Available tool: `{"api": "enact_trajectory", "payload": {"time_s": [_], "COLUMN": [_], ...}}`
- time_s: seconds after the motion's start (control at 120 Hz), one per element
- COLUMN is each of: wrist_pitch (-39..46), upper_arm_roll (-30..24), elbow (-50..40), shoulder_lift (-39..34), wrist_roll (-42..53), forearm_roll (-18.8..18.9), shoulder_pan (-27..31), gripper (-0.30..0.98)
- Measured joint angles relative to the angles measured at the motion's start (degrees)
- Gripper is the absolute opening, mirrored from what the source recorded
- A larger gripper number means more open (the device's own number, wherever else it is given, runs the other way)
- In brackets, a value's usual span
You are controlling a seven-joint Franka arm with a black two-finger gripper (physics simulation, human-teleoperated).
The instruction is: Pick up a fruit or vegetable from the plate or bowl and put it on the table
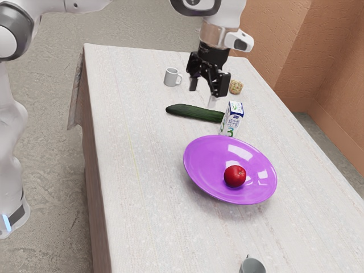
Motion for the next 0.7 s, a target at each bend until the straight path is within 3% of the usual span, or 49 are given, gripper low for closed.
{"api": "enact_trajectory", "payload": {"time_s": [0.192, 0.317, 0.433, 0.567, 0.7], "wrist_pitch": [-0.9, -0.9, -0.8, -0.6, 1.9], "upper_arm_roll": [-0.3, -0.8, -1.1, -1.3, -1.1], "elbow": [0.2, 0.5, 1.8, 6.6, 8.7], "shoulder_lift": [1.2, 2.3, 4.0, 9.7, 14.8], "wrist_roll": [-9.1, -14.6, -19.2, -23.2, -26.2], "forearm_roll": [-0.4, -0.4, -2.8, -3.6, -3.2], "shoulder_pan": [1.3, -1.0, -3.5, -5.5, -2.9], "gripper": [0.69, 0.69, 0.69, 0.69, 0.69]}}
